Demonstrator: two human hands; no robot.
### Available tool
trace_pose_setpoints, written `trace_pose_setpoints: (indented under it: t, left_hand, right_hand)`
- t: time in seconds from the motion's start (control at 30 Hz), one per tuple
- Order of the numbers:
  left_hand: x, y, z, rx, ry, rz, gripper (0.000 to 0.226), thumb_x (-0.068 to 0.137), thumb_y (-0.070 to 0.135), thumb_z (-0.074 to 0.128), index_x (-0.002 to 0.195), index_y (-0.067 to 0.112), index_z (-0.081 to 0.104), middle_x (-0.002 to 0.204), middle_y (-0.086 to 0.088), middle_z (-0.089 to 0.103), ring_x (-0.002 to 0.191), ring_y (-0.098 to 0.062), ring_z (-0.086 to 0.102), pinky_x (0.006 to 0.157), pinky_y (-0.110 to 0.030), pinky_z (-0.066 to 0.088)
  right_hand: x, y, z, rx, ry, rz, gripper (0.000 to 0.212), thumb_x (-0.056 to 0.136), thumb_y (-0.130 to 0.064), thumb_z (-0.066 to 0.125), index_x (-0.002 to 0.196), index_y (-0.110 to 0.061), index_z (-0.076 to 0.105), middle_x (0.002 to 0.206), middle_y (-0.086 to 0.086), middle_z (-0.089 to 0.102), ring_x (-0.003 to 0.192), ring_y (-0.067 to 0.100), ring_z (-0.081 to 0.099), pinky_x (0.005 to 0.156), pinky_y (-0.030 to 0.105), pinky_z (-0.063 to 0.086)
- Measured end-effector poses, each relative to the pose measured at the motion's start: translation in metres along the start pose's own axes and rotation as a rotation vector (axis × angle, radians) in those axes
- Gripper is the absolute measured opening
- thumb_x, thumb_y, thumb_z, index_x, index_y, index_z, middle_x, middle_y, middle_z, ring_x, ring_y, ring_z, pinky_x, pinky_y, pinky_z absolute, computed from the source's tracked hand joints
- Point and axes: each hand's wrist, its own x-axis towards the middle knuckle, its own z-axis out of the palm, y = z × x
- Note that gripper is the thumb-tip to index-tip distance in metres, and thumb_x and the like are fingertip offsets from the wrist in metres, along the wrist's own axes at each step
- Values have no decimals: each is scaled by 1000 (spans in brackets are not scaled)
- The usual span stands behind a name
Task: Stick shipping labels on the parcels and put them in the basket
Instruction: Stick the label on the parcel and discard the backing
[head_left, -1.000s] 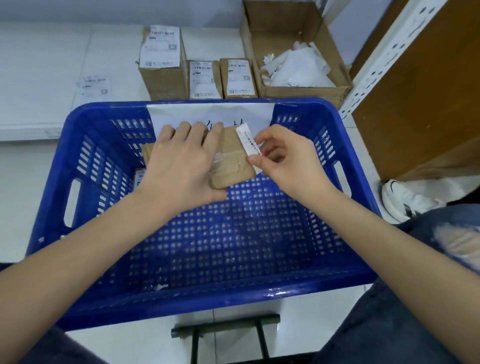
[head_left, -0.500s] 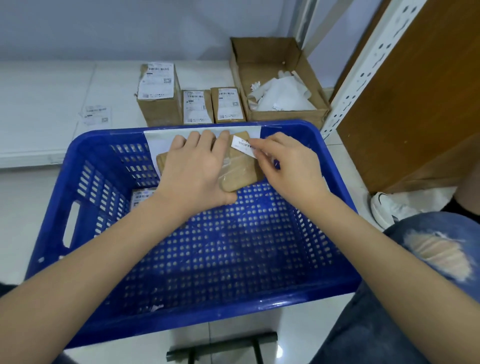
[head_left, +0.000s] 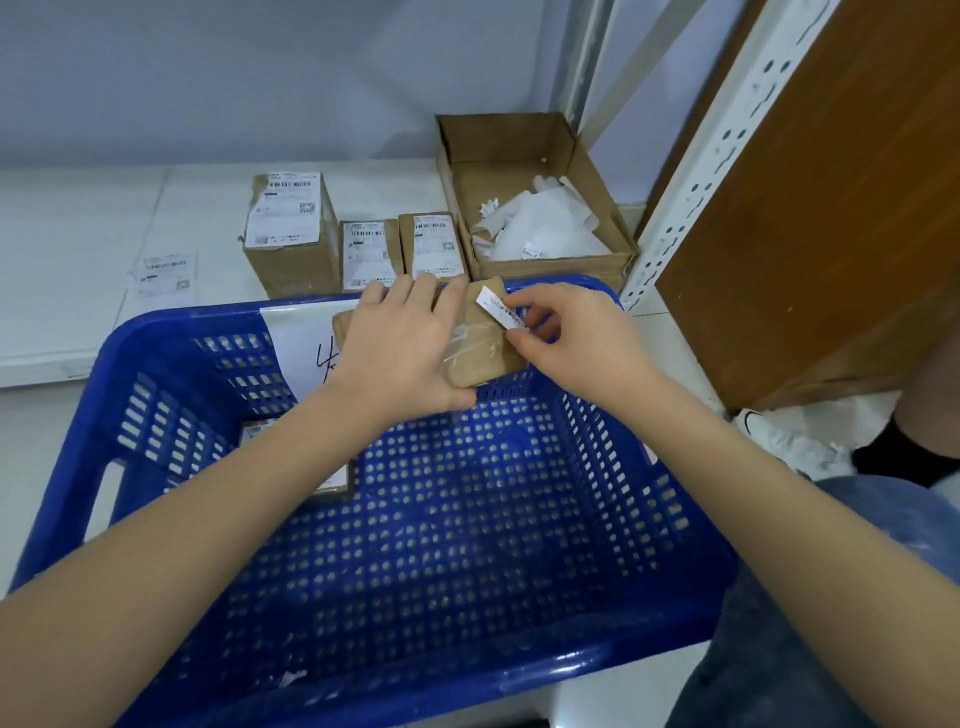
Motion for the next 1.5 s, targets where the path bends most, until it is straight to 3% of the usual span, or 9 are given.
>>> trace_pose_setpoints:
  t: [0.17,0.33,0.47,0.67,0.77,0.9,1.1,1.37,1.5]
  left_hand:
    - [35,-3,11,-4,-16,-2,103,67,61,66,148,13,24,129,-6,46,117,-25,44,93,-35,28]
    - [71,-21,30,-9,-73,-31,101,67,59,69,146,12,28,127,-8,48,116,-27,45,93,-36,30]
    - [91,-36,41,22,-104,-13,100,67,61,68,145,12,29,127,-10,48,118,-27,45,95,-37,32]
    - [109,-52,48,39,-98,15,100,67,60,68,146,12,27,130,-10,47,121,-28,44,97,-37,32]
    - [113,-57,53,41,-78,31,101,67,60,67,146,11,29,130,-10,48,121,-27,44,97,-38,32]
    - [118,-64,59,43,-47,56,102,62,60,68,143,8,36,123,-13,53,114,-31,50,93,-40,35]
    - [118,-70,66,6,-18,71,103,58,58,73,140,4,41,118,-16,56,110,-33,52,91,-41,37]
    - [116,-70,64,-32,-12,58,102,62,59,73,143,7,38,123,-13,53,114,-31,49,94,-40,34]
    - [112,-70,60,-46,-26,49,102,64,60,72,144,8,35,125,-12,52,116,-30,48,96,-40,33]
  right_hand:
    - [34,15,-3,13,-3,51,30,89,-30,63,119,-30,63,88,-12,61,80,10,60,76,33,51]
    - [74,41,0,-213,10,41,29,92,-29,58,119,-20,63,104,1,64,94,21,60,81,38,51]
    - [109,67,7,-202,19,87,33,91,-29,59,124,-22,60,107,-2,66,95,16,62,74,29,47]
    - [173,89,16,-197,53,155,31,86,-30,63,118,-27,62,110,-1,67,98,15,61,82,31,50]
    - [198,94,22,-277,26,133,30,87,-28,62,117,-30,62,113,-2,66,100,15,59,75,27,46]
    - [219,105,37,-407,-17,141,28,89,-22,61,116,-29,62,132,-1,56,117,19,53,80,29,43]
    - [232,110,52,-547,-170,168,26,90,-15,57,115,-19,64,111,5,64,104,22,58,75,29,44]
    - [223,118,50,-416,-104,138,47,90,-25,60,136,-25,48,133,2,52,120,21,51,81,29,41]
    - [201,101,32,-171,-16,-91,53,87,-33,61,138,-24,47,134,3,51,117,19,51,86,26,36]
